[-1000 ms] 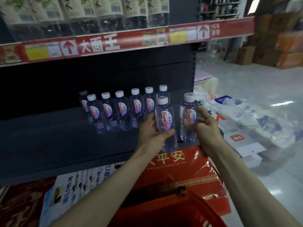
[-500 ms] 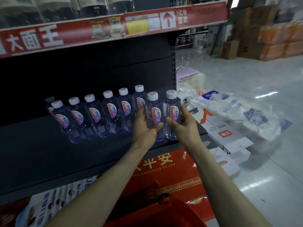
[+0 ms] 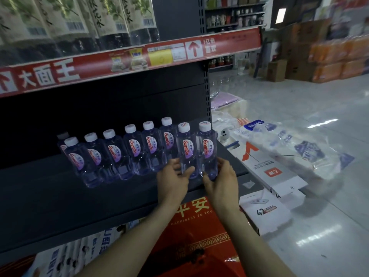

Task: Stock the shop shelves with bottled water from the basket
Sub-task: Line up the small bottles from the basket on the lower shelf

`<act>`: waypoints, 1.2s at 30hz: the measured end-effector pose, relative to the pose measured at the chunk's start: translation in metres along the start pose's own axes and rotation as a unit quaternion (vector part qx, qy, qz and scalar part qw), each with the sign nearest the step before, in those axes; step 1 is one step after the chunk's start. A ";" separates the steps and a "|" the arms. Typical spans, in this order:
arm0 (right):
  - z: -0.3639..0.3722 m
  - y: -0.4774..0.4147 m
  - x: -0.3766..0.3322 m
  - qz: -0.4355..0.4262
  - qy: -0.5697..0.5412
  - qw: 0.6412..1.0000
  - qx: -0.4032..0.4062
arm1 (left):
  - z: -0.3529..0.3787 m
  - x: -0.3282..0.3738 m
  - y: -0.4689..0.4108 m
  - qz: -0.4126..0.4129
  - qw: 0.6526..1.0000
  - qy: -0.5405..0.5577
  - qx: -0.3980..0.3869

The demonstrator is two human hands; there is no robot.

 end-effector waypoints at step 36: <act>0.029 -0.083 0.022 -0.049 0.239 0.968 -0.066 | 0.038 -0.006 -0.038 0.060 0.966 -0.247 0.056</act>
Point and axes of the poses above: each hand's wrist, its own y-axis away from the middle knuckle, its own z-axis out of the palm, x = y × z, the point moved 7 cm from there along -y, towards the middle knuckle, and after that the axes turned 8 degrees about -z, right-handed, at the moved point
